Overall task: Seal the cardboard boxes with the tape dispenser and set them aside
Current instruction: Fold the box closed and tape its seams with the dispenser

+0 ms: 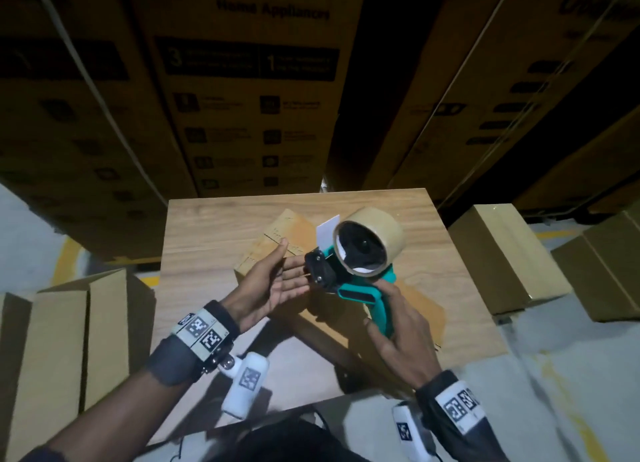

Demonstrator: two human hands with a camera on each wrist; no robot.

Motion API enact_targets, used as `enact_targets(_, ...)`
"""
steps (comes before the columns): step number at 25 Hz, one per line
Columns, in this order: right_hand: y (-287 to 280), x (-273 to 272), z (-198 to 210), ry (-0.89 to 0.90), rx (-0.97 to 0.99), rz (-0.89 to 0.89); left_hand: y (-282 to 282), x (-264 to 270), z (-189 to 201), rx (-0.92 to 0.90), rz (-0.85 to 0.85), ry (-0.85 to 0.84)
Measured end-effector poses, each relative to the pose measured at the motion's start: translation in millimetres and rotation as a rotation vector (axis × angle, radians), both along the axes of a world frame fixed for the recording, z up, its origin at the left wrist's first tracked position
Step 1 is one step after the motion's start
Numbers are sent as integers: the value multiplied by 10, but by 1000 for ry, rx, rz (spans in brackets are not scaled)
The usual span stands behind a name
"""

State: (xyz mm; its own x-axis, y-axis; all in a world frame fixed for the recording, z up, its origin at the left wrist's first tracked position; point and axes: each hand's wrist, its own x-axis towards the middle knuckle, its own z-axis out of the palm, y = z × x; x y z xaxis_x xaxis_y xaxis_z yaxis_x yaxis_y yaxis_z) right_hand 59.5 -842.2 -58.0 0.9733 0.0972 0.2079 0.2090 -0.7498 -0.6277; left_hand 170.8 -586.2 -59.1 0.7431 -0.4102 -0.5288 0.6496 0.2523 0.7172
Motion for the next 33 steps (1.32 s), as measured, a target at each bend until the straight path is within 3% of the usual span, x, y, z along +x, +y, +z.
enact_targets(6,248,28,-27,-62,-137,16,-73,-180,-86,-165,39,161)
enact_targets(10,330,0,-71,-65,-87,-20,-28,-169,-239,-193,66,318)
enact_targets(13,390,-22,-100,-63,-48,-42,18,-181,-340,-168,185,403)
enact_targets(22,580,-73,-111,-57,-14,-80,360,15,-304,-39,126,340)
enact_targets(26,708,-90,-91,-70,-43,-65,431,113,-311,127,3,288)
enact_targets(33,840,-93,1,-42,-30,-35,473,113,-429,103,166,294)
